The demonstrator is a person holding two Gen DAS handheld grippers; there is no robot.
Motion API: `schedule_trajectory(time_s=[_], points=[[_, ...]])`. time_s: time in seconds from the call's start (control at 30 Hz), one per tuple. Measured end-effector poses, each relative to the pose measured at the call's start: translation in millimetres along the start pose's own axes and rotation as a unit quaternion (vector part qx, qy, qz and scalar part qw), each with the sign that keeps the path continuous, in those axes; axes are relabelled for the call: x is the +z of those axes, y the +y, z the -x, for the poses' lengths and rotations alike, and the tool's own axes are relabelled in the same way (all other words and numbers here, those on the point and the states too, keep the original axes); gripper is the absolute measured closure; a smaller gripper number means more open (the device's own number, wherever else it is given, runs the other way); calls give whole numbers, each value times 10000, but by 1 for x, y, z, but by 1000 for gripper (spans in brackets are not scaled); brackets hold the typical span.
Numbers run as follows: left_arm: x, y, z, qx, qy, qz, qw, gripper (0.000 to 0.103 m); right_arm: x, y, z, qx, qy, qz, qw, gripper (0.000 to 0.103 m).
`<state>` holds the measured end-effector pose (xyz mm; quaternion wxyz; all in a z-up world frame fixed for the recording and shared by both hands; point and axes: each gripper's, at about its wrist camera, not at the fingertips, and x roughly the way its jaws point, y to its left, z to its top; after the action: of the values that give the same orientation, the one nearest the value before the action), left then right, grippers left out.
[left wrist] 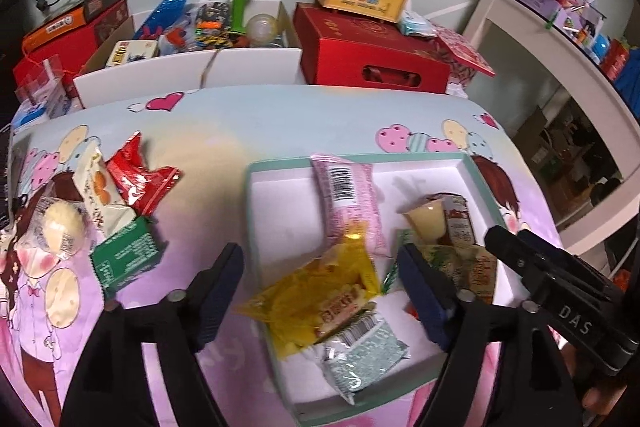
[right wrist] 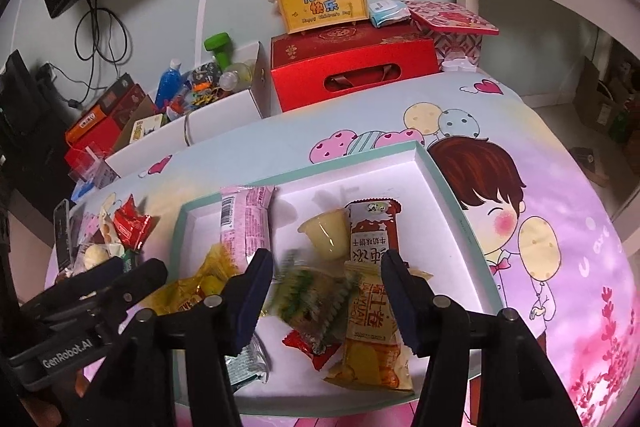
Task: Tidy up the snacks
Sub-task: 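Carry the pale bun and clear packet into the tray and open both tools, then withdraw both open tools from the tray toward the loose snacks beside it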
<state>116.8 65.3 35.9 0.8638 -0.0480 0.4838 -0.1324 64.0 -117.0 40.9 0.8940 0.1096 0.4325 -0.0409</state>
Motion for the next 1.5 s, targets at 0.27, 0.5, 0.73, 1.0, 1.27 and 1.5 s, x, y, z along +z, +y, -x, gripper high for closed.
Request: schedule_trajectory(time_s=[0.27, 0.5, 0.73, 1.0, 1.27, 1.5], points=[[1, 13, 2, 344, -199, -9, 9992, 6, -1, 2, -5, -144, 47, 46, 9999, 20], [1, 21, 3, 455, -238, 108, 9986, 6, -2, 3, -6, -188, -13, 82, 9998, 0], [0, 26, 5, 470, -297, 180, 9983, 6, -2, 4, -7, -196, -9, 103, 9998, 0], [0, 34, 8, 452, -319, 305, 9980, 6, -3, 9, -8, -204, -6, 210, 9996, 0], [1, 44, 14, 434, -386, 371, 9976, 5, -4, 21, -5, -177, -66, 370, 9991, 0], [1, 59, 25, 604, -458, 375, 9964, 5, -5, 35, -4, -46, -102, 453, 9989, 0]])
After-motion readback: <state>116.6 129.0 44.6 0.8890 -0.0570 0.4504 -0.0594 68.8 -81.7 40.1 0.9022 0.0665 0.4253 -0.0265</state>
